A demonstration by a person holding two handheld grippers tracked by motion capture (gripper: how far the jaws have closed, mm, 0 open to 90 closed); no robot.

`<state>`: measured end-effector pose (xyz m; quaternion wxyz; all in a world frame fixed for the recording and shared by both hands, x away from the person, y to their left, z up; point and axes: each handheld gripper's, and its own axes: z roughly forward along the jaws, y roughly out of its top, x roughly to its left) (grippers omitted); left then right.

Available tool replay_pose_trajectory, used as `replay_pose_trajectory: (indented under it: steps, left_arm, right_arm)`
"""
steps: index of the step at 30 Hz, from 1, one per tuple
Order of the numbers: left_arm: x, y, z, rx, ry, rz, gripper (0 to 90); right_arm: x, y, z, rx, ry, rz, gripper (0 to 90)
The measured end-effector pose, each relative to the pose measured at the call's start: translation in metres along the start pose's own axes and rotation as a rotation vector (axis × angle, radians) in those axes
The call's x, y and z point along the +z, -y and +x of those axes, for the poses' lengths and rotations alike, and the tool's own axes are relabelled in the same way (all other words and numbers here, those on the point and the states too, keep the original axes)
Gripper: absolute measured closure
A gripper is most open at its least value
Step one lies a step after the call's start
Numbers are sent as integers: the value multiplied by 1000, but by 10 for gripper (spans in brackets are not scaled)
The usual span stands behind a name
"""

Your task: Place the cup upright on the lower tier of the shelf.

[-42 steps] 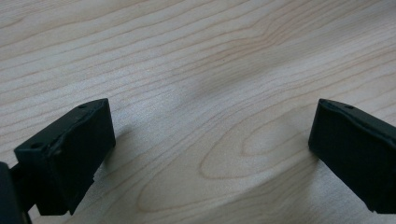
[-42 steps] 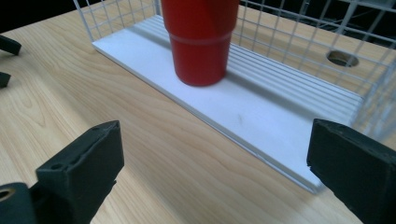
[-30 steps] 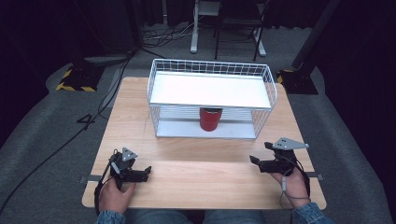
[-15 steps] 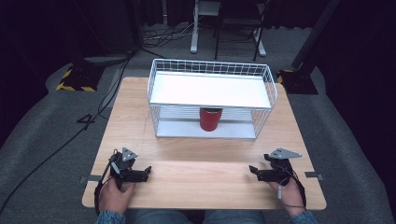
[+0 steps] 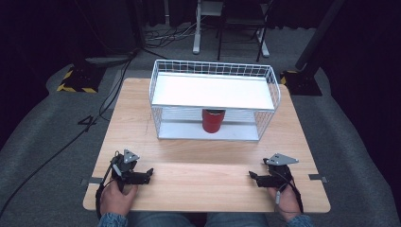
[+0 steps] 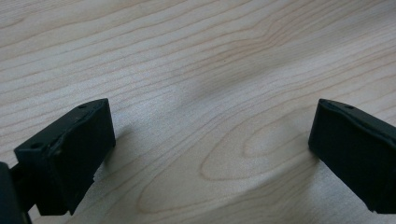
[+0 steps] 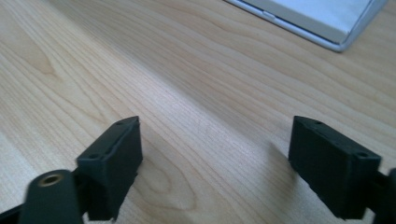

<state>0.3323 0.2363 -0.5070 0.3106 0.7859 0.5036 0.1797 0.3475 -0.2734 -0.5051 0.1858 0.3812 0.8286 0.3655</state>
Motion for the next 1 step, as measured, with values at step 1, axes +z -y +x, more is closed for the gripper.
replay_pose_trajectory:
  steps: [1]
  left_arm:
    - [0,0,0,0,0,0,7]
  right_arm:
    - [-1,0,1,-16,3,-7,217]
